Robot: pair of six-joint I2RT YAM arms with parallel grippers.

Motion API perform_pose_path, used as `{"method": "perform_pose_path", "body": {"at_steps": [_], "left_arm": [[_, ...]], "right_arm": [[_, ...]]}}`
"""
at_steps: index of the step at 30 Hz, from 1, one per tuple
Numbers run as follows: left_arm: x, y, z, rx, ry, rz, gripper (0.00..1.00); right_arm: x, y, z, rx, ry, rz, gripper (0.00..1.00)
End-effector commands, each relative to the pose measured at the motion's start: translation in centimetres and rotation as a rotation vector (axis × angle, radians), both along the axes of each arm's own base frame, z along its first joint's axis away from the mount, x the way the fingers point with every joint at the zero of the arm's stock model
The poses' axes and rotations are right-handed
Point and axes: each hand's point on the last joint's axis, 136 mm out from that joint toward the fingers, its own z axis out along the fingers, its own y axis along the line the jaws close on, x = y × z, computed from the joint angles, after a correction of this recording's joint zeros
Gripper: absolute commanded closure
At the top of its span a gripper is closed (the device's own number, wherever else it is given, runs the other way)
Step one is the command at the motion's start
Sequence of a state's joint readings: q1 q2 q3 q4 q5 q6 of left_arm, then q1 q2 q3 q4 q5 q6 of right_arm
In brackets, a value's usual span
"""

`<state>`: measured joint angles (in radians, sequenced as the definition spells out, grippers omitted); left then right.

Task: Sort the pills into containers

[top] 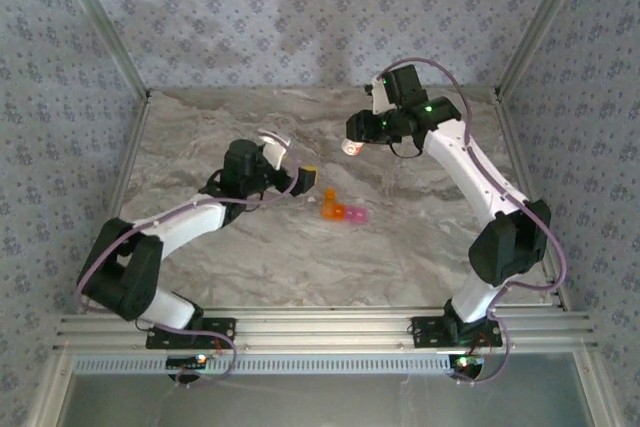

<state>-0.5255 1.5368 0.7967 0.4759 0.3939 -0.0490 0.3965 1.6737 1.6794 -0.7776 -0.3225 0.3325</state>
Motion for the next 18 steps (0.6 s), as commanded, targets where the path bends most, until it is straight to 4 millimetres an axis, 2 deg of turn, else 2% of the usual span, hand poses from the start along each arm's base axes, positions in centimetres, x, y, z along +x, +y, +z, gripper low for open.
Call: {"method": "perform_pose_path", "body": {"at_steps": [1, 6, 11, 18], "left_arm": [[-0.3, -3.2, 3.8, -0.067, -0.176, -0.152, 0.02], [-0.8, -5.5, 4.9, -0.11, -0.245, -0.219, 0.02], [-1.0, -5.8, 6.4, -0.202, -0.27, -0.23, 0.04], [-1.4, -6.1, 7.1, -0.235, -0.274, -0.256, 0.11]], "right_arm": [[-0.8, 0.3, 1.1, 0.039, 0.009, 0.024, 0.74], [-0.7, 0.9, 0.9, 0.056, 0.015, 0.021, 0.73], [-1.2, 2.6, 0.9, 0.11, 0.037, 0.06, 0.73], [-1.8, 4.0, 0.4, 0.12, 0.054, 0.097, 0.73]]}}
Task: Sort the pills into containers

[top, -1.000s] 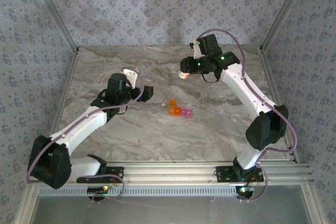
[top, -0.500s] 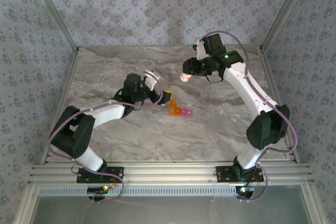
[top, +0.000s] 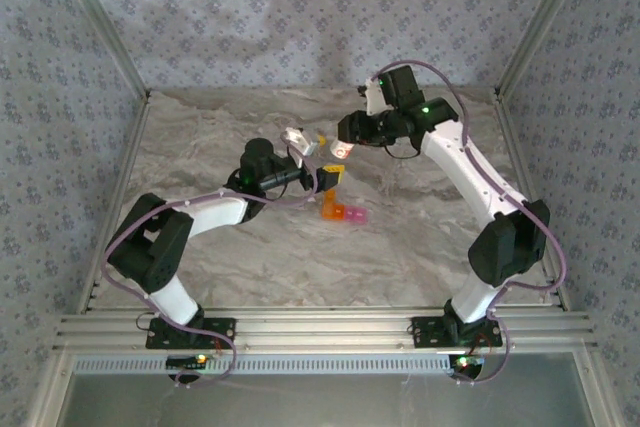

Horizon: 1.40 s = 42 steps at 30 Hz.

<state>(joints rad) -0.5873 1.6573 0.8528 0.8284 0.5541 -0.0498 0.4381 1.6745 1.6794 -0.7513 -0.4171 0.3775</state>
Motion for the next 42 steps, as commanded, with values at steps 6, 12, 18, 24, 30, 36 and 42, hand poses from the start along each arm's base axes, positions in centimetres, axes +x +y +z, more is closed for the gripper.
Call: {"method": "perform_pose_path", "body": {"at_steps": [6, 12, 18, 24, 30, 36, 42], "left_arm": [[-0.5, -0.9, 2.6, -0.079, -0.032, -0.068, 0.18], [-0.6, -1.1, 2.7, -0.078, -0.026, -0.077, 0.22], [-0.7, -1.2, 2.5, -0.069, -0.011, -0.088, 0.26], [-0.7, -1.2, 1.7, -0.059, 0.007, -0.084, 0.25], [-0.7, -1.5, 1.4, -0.054, 0.026, -0.096, 0.34], [-0.7, -1.5, 1.4, -0.056, 0.03, -0.094, 0.45], [-0.5, -1.0, 2.3, -0.076, 0.016, -0.061, 0.41]], "right_arm": [[-1.0, 1.8, -0.6, 0.026, 0.025, 0.047, 0.73], [-1.4, 2.5, -0.7, 0.029, 0.026, 0.06, 0.73], [-1.5, 2.9, -0.7, 0.037, 0.026, 0.068, 0.73], [-1.8, 2.9, -0.4, 0.044, 0.027, 0.071, 0.73], [-1.8, 2.9, -0.5, 0.045, 0.029, 0.072, 0.73], [-1.9, 2.9, -0.6, 0.045, 0.029, 0.075, 0.73], [-2.0, 2.8, -0.8, 0.044, 0.032, 0.075, 0.73]]}}
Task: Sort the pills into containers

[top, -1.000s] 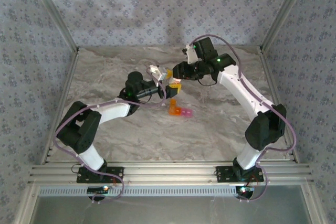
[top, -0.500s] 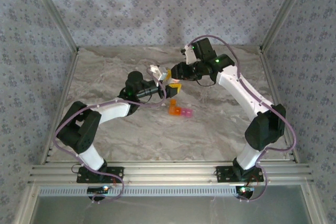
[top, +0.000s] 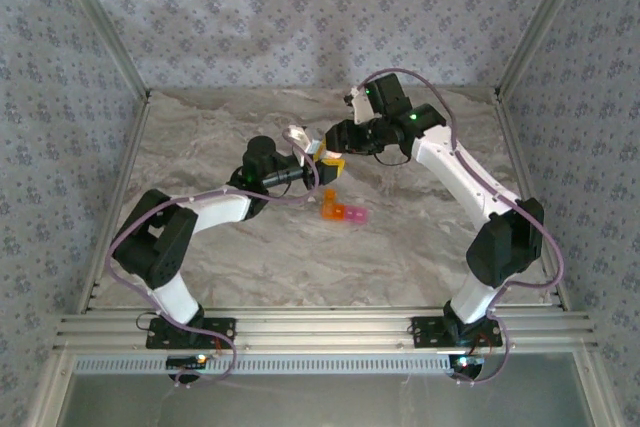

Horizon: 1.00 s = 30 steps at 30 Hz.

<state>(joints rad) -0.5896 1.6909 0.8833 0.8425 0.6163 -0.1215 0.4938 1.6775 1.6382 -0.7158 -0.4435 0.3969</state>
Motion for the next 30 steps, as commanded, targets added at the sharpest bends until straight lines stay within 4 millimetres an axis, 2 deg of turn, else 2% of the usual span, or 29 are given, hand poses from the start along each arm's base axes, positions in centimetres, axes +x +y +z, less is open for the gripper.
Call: {"method": "perform_pose_path", "body": {"at_steps": [1, 6, 10, 15, 19, 23, 26, 28, 30], "left_arm": [[-0.1, 0.0, 2.4, -0.042, -0.046, 0.006, 0.4], [-0.1, 0.1, 2.7, -0.041, -0.053, 0.015, 0.38], [-0.1, 0.2, 2.9, -0.046, -0.052, 0.015, 0.44], [-0.3, 0.1, 3.4, -0.051, -0.055, 0.01, 0.56], [-0.3, 0.2, 3.7, -0.056, -0.056, 0.011, 0.57], [-0.3, 0.2, 3.9, -0.051, -0.048, 0.008, 0.78], [-0.4, -0.2, 3.6, -0.018, -0.016, -0.016, 1.0], [-0.5, -0.3, 3.4, -0.001, 0.0, -0.027, 1.0], [-0.4, -0.3, 3.4, 0.006, 0.005, -0.023, 1.0]], "right_arm": [[-0.4, 0.4, 0.3, 0.024, 0.004, 0.015, 0.73], [-0.4, 0.3, 0.3, 0.025, 0.005, 0.015, 0.73], [-0.4, 0.2, 0.3, 0.025, 0.004, 0.014, 0.73], [-0.4, 0.1, -0.1, 0.024, 0.008, 0.012, 0.73], [-0.4, 0.0, -0.4, 0.024, 0.014, 0.011, 0.73], [-0.3, -0.1, -0.4, 0.026, 0.014, 0.008, 0.72], [-0.2, -0.3, 0.0, 0.033, 0.003, 0.001, 0.64], [0.0, -0.6, 0.7, 0.043, -0.008, -0.009, 0.56], [0.3, -1.3, 1.5, 0.054, -0.022, -0.03, 0.42]]}}
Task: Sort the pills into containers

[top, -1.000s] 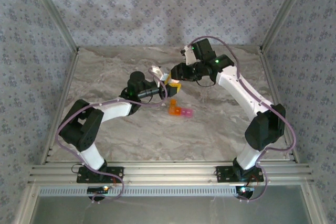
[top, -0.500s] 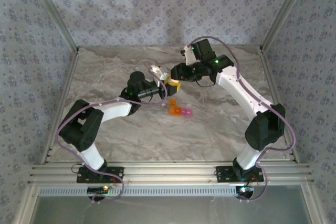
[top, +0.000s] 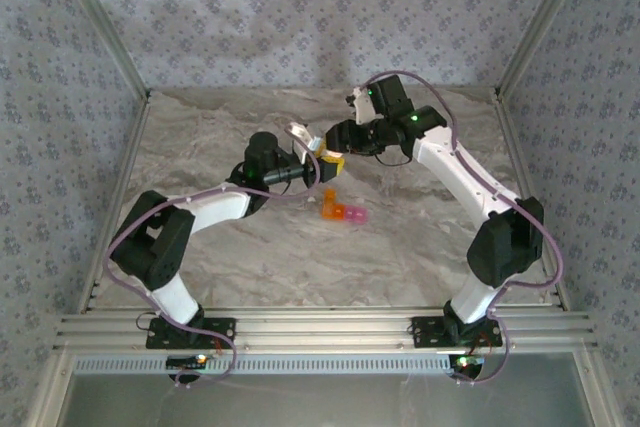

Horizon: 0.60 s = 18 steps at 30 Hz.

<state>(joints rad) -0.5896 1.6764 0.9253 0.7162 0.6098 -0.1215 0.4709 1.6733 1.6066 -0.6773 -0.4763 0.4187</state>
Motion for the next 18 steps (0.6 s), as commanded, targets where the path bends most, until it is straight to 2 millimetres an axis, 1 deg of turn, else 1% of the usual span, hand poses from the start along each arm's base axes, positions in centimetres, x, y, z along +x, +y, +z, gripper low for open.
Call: {"method": "perform_pose_path", "body": {"at_steps": [1, 4, 7, 10, 12, 15, 18], "left_arm": [[-0.8, -0.1, 3.6, -0.033, -0.05, -0.027, 1.0], [-0.5, 0.2, 3.2, -0.018, -0.034, 0.0, 1.0], [-0.2, 0.5, 3.0, -0.008, -0.013, 0.025, 1.0], [-0.1, 0.7, 3.0, -0.002, 0.007, 0.047, 1.0], [0.0, 0.9, 2.9, 0.006, 0.017, 0.058, 1.0], [0.0, 1.2, 2.5, 0.033, 0.032, 0.068, 1.0], [-0.3, 1.3, 2.0, 0.074, 0.04, 0.065, 1.0]], "right_arm": [[0.0, -1.5, 2.3, 0.029, -0.044, -0.03, 0.36], [0.3, -3.1, 3.8, 0.061, -0.067, -0.066, 0.25], [0.1, -4.6, 5.2, 0.103, -0.086, -0.094, 0.2], [0.3, -6.2, 6.0, 0.132, -0.1, -0.142, 0.17], [0.6, -7.4, 5.9, 0.139, -0.09, -0.197, 0.16], [1.5, -8.7, 6.0, 0.177, -0.102, -0.28, 0.14], [2.3, -9.2, 5.8, 0.196, -0.106, -0.328, 0.13]]}}
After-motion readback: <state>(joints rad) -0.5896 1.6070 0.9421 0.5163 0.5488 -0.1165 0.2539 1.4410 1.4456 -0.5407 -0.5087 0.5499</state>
